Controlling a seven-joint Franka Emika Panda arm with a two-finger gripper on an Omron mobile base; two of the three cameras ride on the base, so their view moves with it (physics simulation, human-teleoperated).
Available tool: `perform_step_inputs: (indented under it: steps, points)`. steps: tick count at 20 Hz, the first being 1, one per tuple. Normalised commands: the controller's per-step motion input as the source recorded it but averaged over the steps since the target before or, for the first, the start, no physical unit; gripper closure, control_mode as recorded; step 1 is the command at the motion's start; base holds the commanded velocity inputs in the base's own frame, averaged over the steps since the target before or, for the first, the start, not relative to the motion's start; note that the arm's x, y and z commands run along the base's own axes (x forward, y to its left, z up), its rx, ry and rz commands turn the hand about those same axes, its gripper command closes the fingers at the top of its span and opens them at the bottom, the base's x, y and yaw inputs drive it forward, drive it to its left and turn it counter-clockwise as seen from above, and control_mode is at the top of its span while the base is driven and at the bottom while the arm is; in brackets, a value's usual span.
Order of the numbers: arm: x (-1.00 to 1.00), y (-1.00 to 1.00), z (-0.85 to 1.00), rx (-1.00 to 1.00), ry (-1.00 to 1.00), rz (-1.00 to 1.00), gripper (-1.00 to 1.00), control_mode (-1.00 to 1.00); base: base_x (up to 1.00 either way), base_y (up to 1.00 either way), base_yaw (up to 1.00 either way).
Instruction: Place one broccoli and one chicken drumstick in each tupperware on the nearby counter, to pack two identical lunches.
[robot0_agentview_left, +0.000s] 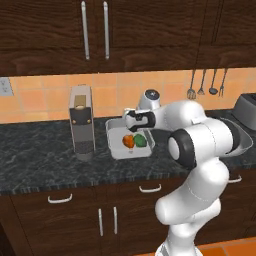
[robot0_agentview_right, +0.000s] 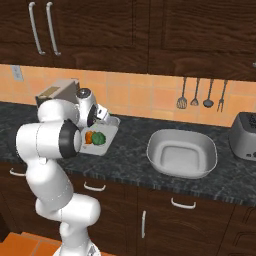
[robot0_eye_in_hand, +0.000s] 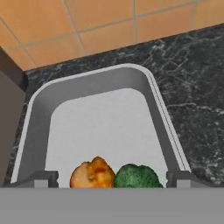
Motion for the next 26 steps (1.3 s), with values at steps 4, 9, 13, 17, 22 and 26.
perform_step_inputs:
  steps: [4,9,13,17,22,26]
  points:
    - [-0.28,-0.04,0.4,-0.11,0.04,0.18,-1.0,-1.0,0.0,0.0,0.0]
    - [-0.97,0.0,0.18,-0.01,0.02,0.32,-1.0,-1.0,0.0,0.0,0.0]
    - [-1.0,0.0,0.0,-0.08,0.0,0.4,-1.0,-1.0,0.0,0.0,0.0]
    - [-0.98,0.0,0.64,-0.08,0.13,0.15,-1.0,-1.0,0.0,0.0,0.0]
    - [-0.95,0.0,0.96,-0.1,0.27,0.0,-1.0,-1.0,0.0,0.0,0.0]
    - [-1.0,0.0,0.3,-0.16,0.0,0.0,-1.0,-1.0,0.0,0.0,0.0]
